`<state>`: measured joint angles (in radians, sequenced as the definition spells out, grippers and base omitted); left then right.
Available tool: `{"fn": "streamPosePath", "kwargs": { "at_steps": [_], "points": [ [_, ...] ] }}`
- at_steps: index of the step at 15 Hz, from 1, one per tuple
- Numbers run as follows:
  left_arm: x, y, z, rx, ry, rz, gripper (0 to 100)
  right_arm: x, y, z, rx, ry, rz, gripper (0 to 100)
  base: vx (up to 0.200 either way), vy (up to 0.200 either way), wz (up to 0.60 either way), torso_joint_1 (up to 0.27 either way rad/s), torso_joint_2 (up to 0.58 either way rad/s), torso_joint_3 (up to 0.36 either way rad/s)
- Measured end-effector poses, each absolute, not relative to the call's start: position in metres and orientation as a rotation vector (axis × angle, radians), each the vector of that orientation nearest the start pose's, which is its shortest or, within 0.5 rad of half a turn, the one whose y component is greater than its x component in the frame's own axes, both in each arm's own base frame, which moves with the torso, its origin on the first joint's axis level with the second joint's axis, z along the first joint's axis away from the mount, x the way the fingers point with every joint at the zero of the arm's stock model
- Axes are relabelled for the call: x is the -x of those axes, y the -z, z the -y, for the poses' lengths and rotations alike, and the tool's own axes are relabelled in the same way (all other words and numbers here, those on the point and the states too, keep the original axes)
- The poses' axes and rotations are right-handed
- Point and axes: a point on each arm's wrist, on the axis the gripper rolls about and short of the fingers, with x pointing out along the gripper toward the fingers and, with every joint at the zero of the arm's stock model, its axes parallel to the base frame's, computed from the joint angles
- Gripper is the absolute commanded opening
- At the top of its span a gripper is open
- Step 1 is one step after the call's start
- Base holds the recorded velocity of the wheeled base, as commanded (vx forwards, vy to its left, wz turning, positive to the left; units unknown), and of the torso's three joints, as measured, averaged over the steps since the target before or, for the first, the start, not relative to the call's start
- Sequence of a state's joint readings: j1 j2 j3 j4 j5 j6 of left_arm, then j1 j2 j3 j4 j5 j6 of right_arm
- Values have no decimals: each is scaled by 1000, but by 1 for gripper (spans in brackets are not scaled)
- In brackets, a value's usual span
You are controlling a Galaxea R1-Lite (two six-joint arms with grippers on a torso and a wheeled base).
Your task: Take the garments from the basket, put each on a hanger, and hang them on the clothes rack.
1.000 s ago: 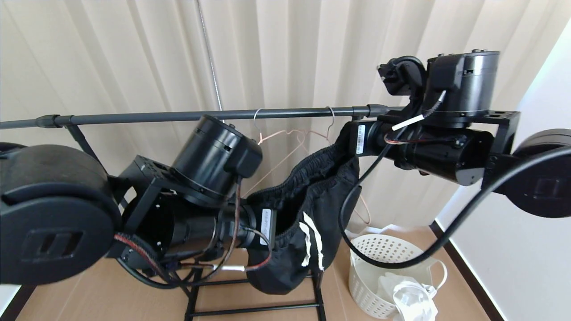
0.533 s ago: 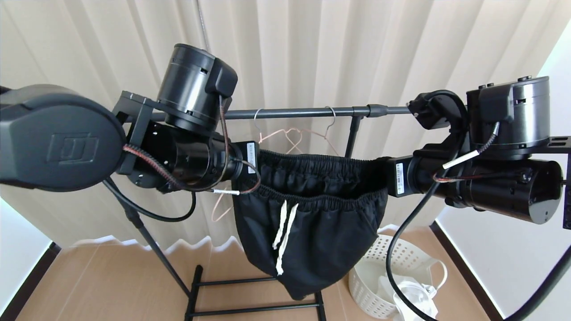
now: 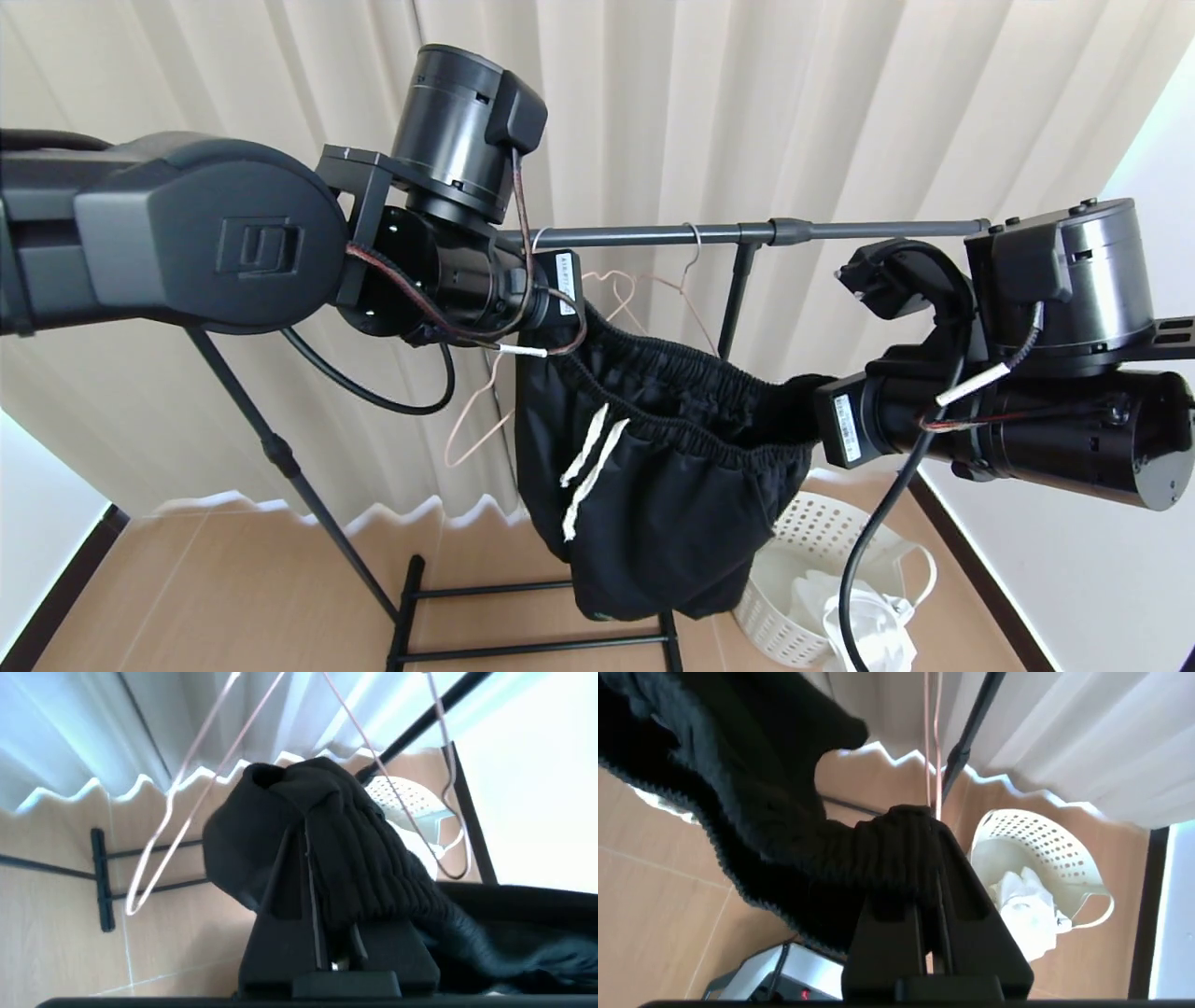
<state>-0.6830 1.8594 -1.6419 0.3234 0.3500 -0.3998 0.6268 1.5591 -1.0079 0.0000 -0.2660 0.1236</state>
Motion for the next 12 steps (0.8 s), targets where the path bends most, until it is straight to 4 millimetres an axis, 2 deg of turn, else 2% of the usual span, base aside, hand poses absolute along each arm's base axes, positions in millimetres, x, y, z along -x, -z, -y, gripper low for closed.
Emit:
{"fn": "streamPosePath", "kwargs": {
  "at_steps": [1, 2, 6, 12],
  "points": [
    [-282, -272, 223, 121, 230, -524, 0, -223, -218, -155, 126, -321, -525, 0, 0, 0, 0, 0, 0, 0],
    [-282, -272, 224, 120, 236, -525, 0, -222, -215, -155, 146, -327, -529, 100, 0, 0, 0, 0, 0, 0],
    [-280, -275, 228, 123, 249, -515, 0, -219, -203, -153, 234, -357, -556, 100, 0, 0, 0, 0, 0, 0],
    [-279, -288, 227, 140, 216, -461, 0, -207, -177, -143, 361, -600, -564, 100, 0, 0, 0, 0, 0, 0]
  ]
}}
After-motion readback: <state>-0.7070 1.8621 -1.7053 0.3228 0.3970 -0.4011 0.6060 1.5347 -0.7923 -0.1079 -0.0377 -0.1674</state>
